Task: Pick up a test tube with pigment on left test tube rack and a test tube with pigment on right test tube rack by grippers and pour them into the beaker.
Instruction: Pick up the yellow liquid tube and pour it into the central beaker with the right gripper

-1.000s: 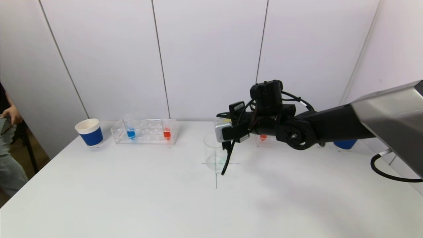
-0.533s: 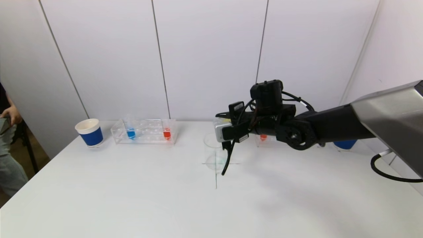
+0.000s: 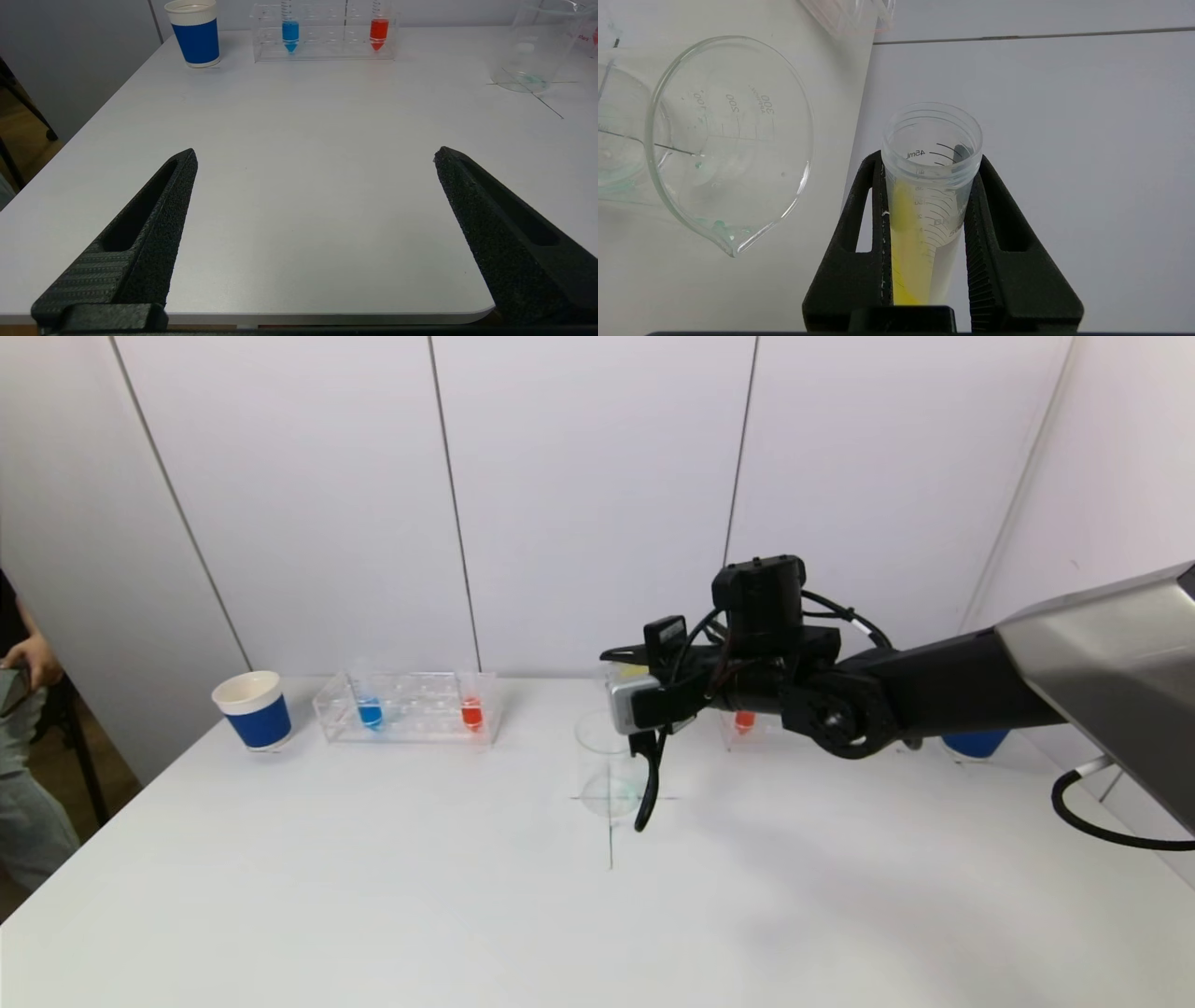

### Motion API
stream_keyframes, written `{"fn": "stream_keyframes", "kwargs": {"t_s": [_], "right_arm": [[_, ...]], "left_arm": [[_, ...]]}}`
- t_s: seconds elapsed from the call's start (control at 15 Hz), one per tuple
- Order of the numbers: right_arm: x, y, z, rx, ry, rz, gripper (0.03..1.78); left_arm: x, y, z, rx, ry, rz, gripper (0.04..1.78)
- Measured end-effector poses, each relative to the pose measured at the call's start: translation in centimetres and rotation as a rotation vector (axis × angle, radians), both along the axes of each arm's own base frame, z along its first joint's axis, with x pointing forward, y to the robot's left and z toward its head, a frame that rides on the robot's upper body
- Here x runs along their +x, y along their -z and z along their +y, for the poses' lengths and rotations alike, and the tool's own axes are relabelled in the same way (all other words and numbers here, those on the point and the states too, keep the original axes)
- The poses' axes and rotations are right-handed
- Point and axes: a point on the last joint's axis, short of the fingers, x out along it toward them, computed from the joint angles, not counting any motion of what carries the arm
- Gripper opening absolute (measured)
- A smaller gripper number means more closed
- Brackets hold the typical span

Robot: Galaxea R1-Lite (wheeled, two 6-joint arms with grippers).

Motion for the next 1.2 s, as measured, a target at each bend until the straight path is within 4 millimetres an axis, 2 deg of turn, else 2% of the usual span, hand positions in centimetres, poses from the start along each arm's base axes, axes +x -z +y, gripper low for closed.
{"fn": "stream_keyframes", "kwargs": {"t_s": [1.2], "right_arm": [[0.13,0.49,0.34,0.019,-0.058,-0.048,0.50]], "left_arm": [[0.00,0.00,0.00,0.000,0.000,0.000,1.77]]}}
